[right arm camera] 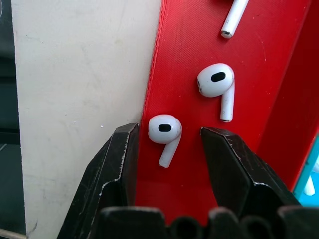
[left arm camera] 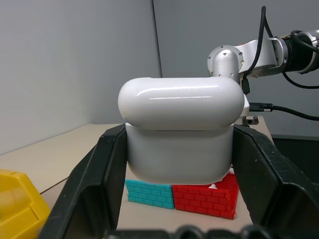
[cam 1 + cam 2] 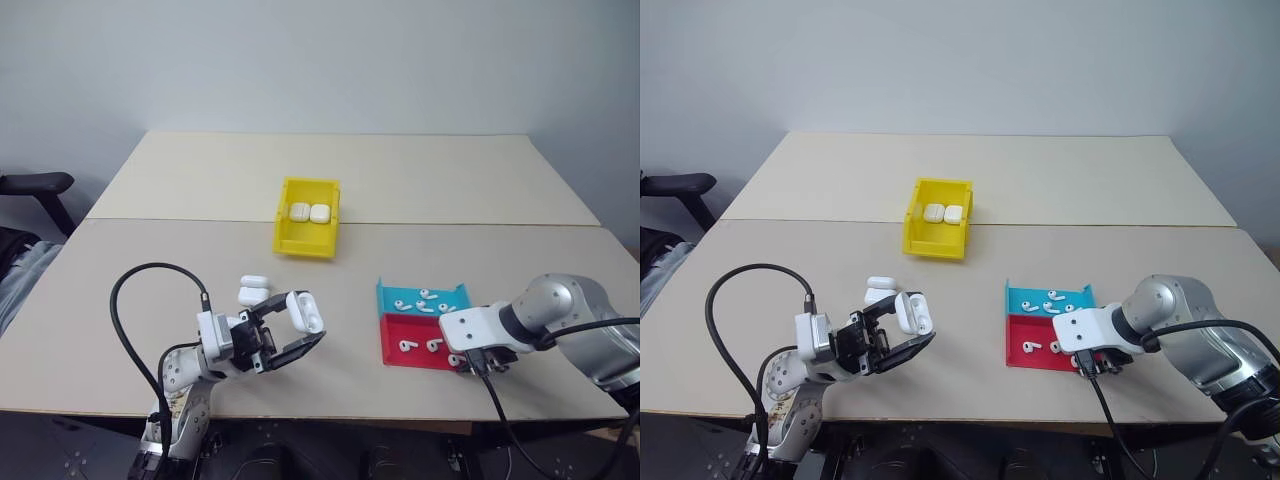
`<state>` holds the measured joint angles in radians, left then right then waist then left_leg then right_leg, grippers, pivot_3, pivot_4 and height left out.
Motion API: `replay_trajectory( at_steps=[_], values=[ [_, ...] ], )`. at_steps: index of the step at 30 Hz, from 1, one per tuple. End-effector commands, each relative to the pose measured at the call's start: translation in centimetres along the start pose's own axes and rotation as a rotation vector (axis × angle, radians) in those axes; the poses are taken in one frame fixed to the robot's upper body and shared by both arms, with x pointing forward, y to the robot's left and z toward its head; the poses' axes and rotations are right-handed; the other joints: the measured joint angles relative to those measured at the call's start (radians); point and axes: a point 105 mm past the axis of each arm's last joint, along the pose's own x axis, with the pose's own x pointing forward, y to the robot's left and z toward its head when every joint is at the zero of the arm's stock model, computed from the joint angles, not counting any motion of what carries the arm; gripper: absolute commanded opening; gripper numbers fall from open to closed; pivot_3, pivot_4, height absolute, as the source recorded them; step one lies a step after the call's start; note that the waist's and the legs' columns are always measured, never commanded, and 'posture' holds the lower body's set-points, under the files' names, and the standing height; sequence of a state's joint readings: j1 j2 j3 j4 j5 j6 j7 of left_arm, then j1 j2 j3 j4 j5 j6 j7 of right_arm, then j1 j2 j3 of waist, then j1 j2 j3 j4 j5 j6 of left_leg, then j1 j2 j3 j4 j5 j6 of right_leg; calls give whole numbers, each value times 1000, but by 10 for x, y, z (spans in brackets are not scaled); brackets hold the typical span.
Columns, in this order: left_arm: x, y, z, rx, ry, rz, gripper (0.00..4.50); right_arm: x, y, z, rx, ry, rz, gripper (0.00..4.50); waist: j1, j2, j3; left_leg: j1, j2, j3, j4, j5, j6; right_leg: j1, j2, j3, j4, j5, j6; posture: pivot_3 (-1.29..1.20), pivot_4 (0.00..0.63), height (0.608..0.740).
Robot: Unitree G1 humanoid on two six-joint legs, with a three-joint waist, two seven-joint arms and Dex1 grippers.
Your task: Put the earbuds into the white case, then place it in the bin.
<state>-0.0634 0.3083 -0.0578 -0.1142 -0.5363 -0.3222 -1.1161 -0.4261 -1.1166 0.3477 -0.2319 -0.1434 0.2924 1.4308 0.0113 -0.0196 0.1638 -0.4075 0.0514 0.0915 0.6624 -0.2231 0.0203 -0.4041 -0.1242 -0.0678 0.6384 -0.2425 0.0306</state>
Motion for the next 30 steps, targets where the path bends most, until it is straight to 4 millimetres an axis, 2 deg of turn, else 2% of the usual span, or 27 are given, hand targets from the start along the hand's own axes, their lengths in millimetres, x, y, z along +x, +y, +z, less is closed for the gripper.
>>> replay_trajectory(
  at_steps=[1,3,7,17,21,24,28,30],
  values=[
    [2,-1,6,28,-9,-6,2817,-3,-3,2,-29,10,-16,2375,0,0,0,0,0,0,0,0,0,0,0,0,0,0,0,0,150,740],
    [3,0,6,29,-6,-3,2817,-3,-3,1,-28,13,-12,2375,0,0,0,0,0,0,0,0,0,0,0,0,0,0,0,0,150,740],
    [2,1,6,32,0,-1,2817,-1,-4,0,-29,23,-15,1506,0,0,0,0,0,0,0,0,0,0,0,0,0,0,0,0,150,740],
    [2,3,5,36,8,4,2817,1,-4,-2,-30,27,-20,1506,0,0,0,0,0,0,0,0,0,0,0,0,0,0,0,0,150,740],
    [2,4,6,37,4,5,2817,0,-4,-1,-30,27,-21,690,0,0,0,1,0,0,0,0,0,1,0,0,0,0,0,0,150,740],
    [4,4,9,39,-8,-2,2817,-4,-4,2,-23,16,-28,690,0,0,0,1,0,0,0,0,0,1,0,0,0,0,0,0,150,740],
    [16,5,19,51,-64,-28,2817,-26,-7,17,-7,-60,-71,690,0,0,0,0,0,0,0,0,0,0,0,0,0,0,0,0,150,740],
    [25,7,29,53,-118,-42,2817,-51,-16,32,18,-161,-156,690,1,0,0,-1,0,-1,0,0,0,0,0,0,0,0,0,0,150,740]
  ],
)
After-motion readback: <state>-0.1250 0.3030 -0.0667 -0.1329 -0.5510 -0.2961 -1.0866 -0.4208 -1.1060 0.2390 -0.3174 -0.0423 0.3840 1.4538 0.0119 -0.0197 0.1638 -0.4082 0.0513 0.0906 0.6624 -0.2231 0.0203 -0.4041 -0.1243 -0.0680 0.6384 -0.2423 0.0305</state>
